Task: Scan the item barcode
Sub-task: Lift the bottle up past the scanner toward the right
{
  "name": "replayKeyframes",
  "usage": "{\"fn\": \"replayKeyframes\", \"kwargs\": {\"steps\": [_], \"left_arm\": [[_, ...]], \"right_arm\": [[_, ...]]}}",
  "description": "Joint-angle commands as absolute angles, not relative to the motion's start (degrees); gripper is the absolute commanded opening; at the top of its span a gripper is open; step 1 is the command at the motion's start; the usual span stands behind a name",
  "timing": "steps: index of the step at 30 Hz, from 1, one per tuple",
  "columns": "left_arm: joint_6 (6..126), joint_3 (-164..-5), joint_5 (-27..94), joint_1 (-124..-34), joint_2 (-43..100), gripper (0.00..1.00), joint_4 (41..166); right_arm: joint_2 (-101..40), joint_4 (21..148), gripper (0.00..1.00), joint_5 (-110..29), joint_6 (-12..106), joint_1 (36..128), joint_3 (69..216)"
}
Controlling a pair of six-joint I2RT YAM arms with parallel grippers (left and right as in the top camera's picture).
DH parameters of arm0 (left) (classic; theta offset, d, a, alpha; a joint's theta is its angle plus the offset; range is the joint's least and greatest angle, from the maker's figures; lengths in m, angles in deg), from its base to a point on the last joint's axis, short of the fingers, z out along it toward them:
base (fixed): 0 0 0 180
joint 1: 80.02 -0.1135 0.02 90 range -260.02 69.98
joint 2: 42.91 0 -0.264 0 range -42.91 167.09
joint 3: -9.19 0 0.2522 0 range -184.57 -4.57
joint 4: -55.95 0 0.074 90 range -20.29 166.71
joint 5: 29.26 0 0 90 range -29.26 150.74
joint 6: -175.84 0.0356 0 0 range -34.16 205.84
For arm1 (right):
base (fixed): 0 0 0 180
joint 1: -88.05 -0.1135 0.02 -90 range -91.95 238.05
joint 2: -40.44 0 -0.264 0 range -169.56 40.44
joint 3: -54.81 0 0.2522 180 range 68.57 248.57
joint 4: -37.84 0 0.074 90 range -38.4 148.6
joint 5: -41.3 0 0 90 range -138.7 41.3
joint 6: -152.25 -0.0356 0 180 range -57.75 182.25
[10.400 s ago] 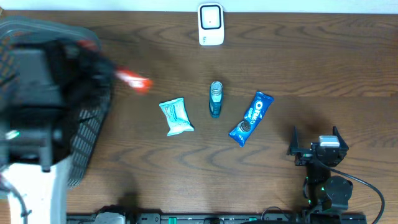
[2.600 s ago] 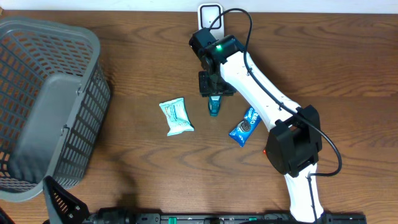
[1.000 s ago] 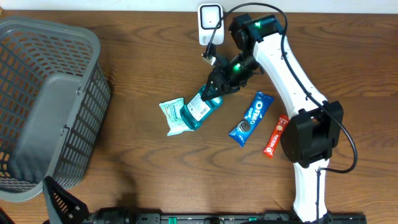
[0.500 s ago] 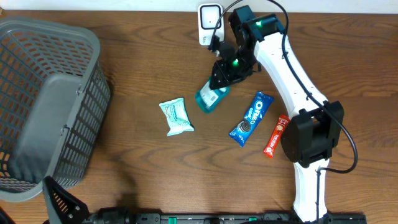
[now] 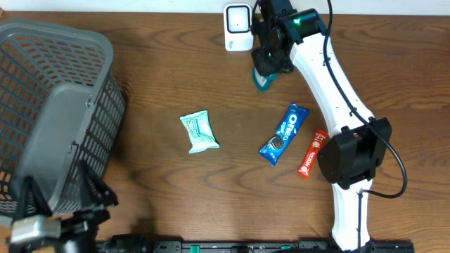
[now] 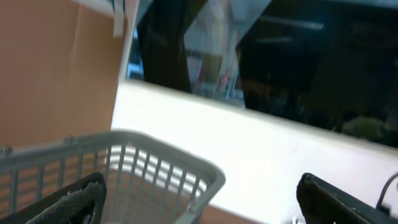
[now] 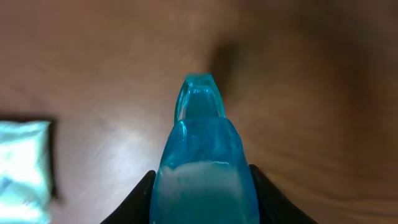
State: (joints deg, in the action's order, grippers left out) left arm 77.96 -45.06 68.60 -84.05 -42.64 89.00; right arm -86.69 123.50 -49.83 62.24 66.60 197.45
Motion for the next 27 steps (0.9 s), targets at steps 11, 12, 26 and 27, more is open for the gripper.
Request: {"fn": "replayKeyframes", "kwargs": {"steps": [11,12,26,27], "left_arm": [[82.25,-30.61,57.06,-84.34,-42.64,0.98,83.47],[82.25,-29.58,56.82,-84.34,-42.64,0.98,82.55],[82.40,-15.05,55.84,-84.34,-42.64,0.98,69.87],[82.40,-14.26,54.85,-84.34,-42.64,0.98,68.98]], "right_arm": [[-86.56,105.20,0.06,-66.92,66.79,66.95,199.62],[-86.56,103.50,0.06,-66.92,67.71,66.90,199.62],[-91.74,79.52,0.03,-81.72,82.72,60.19,199.62],[-92.72,78.08,0.03,-83.18,84.27,59.71,199.62]]}}
